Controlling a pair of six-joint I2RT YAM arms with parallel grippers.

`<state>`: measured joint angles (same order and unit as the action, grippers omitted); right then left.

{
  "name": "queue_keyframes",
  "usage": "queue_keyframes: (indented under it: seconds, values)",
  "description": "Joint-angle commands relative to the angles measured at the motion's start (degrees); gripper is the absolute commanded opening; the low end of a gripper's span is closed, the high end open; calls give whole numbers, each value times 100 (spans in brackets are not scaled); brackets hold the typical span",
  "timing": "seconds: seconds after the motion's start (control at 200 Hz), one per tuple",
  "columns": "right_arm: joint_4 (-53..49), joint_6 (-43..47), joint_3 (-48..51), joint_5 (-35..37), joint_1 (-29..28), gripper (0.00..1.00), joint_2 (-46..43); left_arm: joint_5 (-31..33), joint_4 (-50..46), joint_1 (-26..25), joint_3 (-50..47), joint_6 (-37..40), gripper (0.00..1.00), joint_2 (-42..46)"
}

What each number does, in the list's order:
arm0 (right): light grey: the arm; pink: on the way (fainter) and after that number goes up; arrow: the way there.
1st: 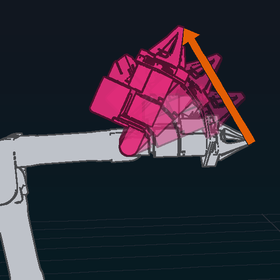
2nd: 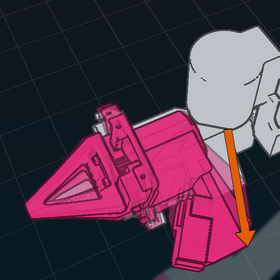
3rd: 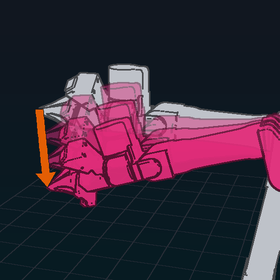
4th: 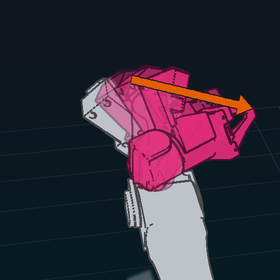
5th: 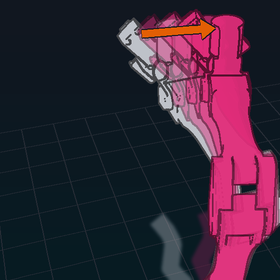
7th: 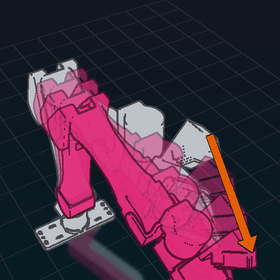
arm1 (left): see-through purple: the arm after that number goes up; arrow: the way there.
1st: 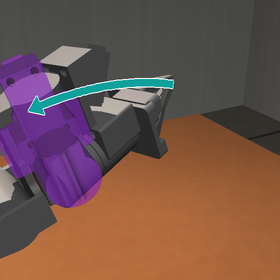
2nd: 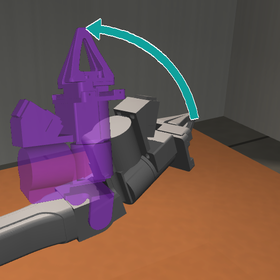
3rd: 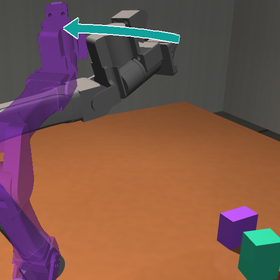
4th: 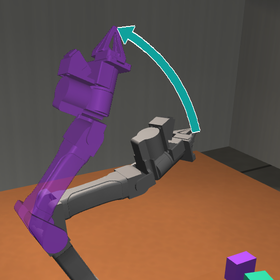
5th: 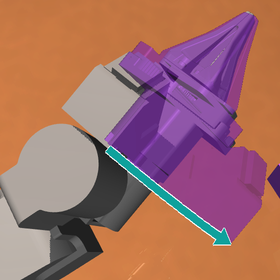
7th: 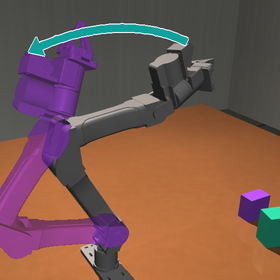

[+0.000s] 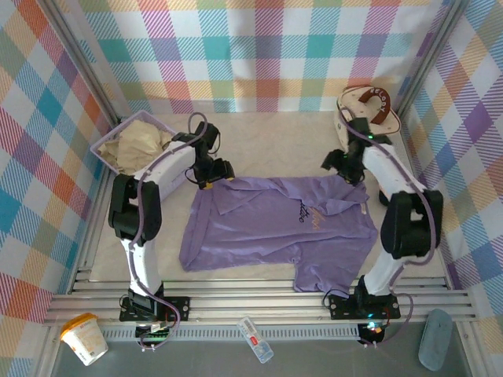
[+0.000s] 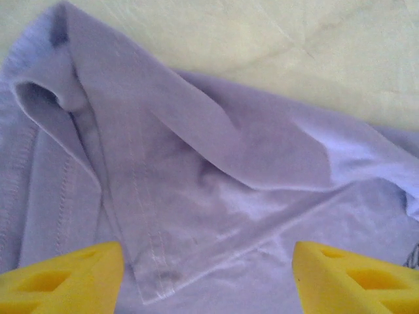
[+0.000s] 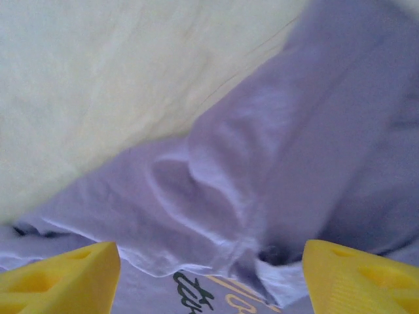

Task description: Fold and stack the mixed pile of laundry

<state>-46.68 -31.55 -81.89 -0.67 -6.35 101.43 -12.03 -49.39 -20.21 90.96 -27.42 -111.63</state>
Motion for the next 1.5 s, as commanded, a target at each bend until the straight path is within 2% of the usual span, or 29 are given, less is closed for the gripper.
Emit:
queue_keyframes:
  seconds: [0.0, 0.135, 0.29, 0.33, 0.395, 0.455, 0.65, 0.765, 0.9, 0.985, 1.08, 1.095, 1.14, 1.185, 1.23, 1.3, 1.495]
  values:
    - [-231, 119, -385, 290, -145, 72, 625, -217, -104, -290, -387, -54, 69, 141]
    - [-154, 99, -752, 490, -187, 65, 1256, -229, 152, -408, -885, -235, 69, 160]
    - [-23, 70, -1034, 384, -189, 44, 1695, -144, 358, -420, -1304, -333, 69, 116]
    - [-31, 62, -1093, 372, -191, 35, 1758, -99, 375, -422, -1363, -309, 69, 74]
    - [-102, 62, -1136, 427, -188, 12, 1761, 32, 337, -418, -1413, -275, 69, -17]
    - [-155, 65, -1066, 540, -192, 0, 1608, 134, 316, -417, -1448, -247, 69, -93]
    - [-203, 9, -458, 615, -180, 0, 394, 328, 272, -421, -1444, -220, 69, -312]
    - [-248, -35, -801, 440, -182, 0, 199, 407, 193, -409, -1378, -152, 69, -488]
    - [-230, -86, -1967, 161, -182, 0, 925, 445, 135, -410, -1358, -67, 69, -573]
    - [-900, -78, -3420, 202, -182, 0, 1887, 463, 90, -422, -1379, -20, 69, -566]
    - [-1302, -6, -4412, 305, -174, 0, 2757, 529, 105, -416, -1468, -13, 69, -511]
    - [-1331, 11, -4516, 301, -174, 2, 2871, 529, 112, -416, -1483, -10, 69, -493]
    - [-1447, 56, -4763, 220, -174, 24, 3125, 549, 122, -410, -1527, -15, 69, -474]
    - [-1537, 89, -4890, 181, -174, 41, 3250, 578, 105, -413, -1567, -9, 69, -456]
    - [-1525, 79, -4814, 219, -176, 52, 3213, 611, 79, -413, -1589, 2, 69, -435]
    - [-1292, 150, -4374, 242, -174, 59, 2884, 654, 49, -407, -1596, 34, 69, -429]
    - [-1018, 373, -2672, 462, -165, 60, 1784, 805, -223, -407, -1436, 247, 69, -482]
